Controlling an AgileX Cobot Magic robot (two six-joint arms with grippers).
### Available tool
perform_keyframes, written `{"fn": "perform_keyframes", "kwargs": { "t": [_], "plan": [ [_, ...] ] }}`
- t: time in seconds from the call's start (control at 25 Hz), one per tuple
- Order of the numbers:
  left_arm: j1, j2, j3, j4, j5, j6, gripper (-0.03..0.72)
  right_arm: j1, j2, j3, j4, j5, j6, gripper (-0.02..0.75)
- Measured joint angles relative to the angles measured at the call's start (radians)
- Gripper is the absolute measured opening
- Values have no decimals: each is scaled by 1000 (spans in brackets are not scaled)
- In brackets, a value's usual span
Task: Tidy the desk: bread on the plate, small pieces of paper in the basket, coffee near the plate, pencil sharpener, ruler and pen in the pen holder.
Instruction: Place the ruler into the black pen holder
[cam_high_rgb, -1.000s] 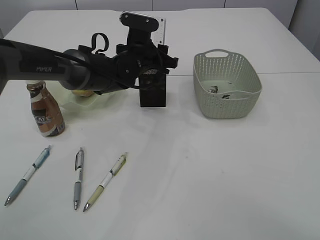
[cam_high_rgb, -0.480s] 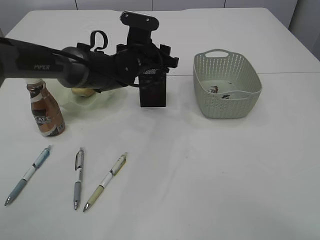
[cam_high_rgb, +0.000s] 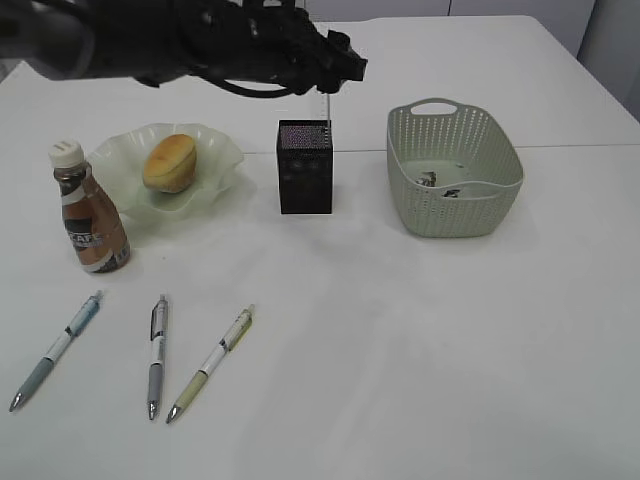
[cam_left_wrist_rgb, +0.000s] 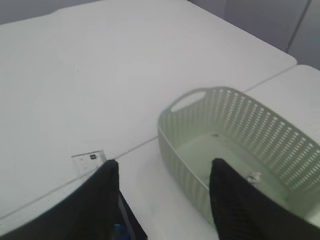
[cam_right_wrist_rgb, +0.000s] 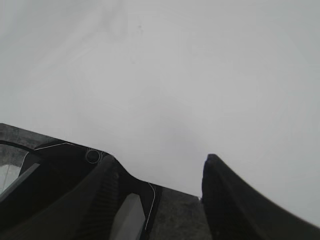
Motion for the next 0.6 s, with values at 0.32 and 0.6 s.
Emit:
{"fn": "perform_keyframes", "kwargs": {
  "t": [0.32, 0.6],
  "plan": [
    [58, -118, 0, 28, 418, -6, 398, 0, 0, 0, 30, 0, 0, 428],
    [127, -153, 0, 74, 781, -41, 387, 0, 0, 0, 57, 0, 0, 428]
  ]
}}
